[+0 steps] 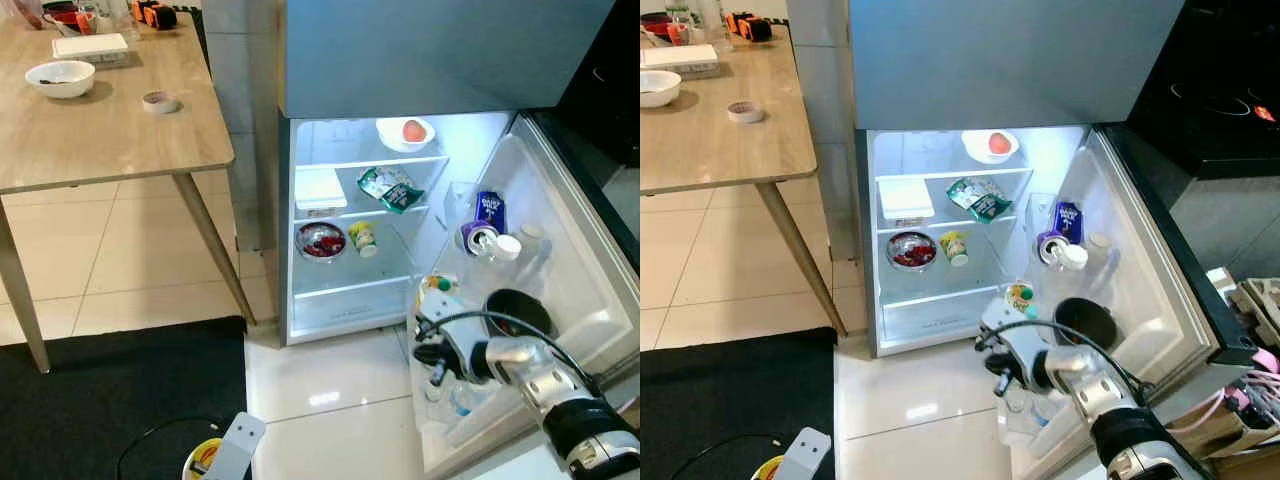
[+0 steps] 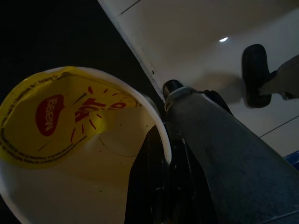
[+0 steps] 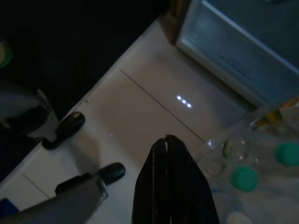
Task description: Restocking fridge
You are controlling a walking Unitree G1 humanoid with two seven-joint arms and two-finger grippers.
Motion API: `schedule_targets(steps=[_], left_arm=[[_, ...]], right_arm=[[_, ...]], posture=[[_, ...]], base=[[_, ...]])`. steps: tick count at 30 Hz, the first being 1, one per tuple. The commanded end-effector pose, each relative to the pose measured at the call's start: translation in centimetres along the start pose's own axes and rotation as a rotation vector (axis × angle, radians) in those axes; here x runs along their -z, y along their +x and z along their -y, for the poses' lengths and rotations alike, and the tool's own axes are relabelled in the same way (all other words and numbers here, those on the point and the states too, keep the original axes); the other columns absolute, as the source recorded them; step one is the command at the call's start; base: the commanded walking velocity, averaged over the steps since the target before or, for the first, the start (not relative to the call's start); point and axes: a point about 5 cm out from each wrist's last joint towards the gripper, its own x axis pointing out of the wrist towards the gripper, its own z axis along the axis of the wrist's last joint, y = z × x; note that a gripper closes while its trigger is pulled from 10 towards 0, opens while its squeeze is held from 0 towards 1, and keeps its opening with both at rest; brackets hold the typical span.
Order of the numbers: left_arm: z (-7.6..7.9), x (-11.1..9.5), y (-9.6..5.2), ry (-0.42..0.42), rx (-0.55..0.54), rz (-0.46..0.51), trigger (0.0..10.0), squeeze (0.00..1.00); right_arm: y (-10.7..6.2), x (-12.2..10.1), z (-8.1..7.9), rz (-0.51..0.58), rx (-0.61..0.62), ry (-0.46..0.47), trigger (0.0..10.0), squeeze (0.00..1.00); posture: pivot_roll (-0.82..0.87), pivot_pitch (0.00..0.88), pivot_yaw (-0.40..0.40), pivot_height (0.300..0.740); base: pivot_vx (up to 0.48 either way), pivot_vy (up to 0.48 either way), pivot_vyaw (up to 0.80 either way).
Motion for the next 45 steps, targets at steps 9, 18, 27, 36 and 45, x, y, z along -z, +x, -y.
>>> schedule_targets(steps=[9,18,27,36,45], left_arm=[[0.4,2.3,-0.2,0.006,0.018,-0.085,10.0,0.00],[0.3,2.4,-0.2,0.015,0.017,-0.088,10.0,0.00],[0.3,2.4,-0.2,0.026,0.018,-0.090,10.0,0.00],[0.3,2.3,-0.2,0.023,0.013,-0.085,10.0,0.00],[0.1,2.1,-0.2,0.043,-0.002,-0.084,10.0,0.00]], right_arm=[[-1.9,2.4,3.8,-0.126,0.378,0.113,10.0,0.00],[-3.7,3.9,5.9,-0.178,0.555,0.159,10.0,0.00],[-5.5,5.6,6.9,-0.222,0.671,0.181,10.0,0.00],[-1.6,11.2,-1.0,-0.248,0.479,0.452,10.0,0.00],[-2.0,16.7,-7.0,-0.401,0.431,0.643,10.0,0.00]], posture=[[-0.04,0.000,-0.077,0.740],[-0.03,0.000,-0.069,0.740],[-0.03,0.000,-0.069,0.740],[-0.03,0.000,-0.069,0.740],[-0.02,0.000,-0.063,0.740]], base=[[0.000,0.000,0.00],[0.000,0.000,0.00],[0.000,0.000,0.00],[0.000,0.000,0.00],[0.000,0.000,0.55]])
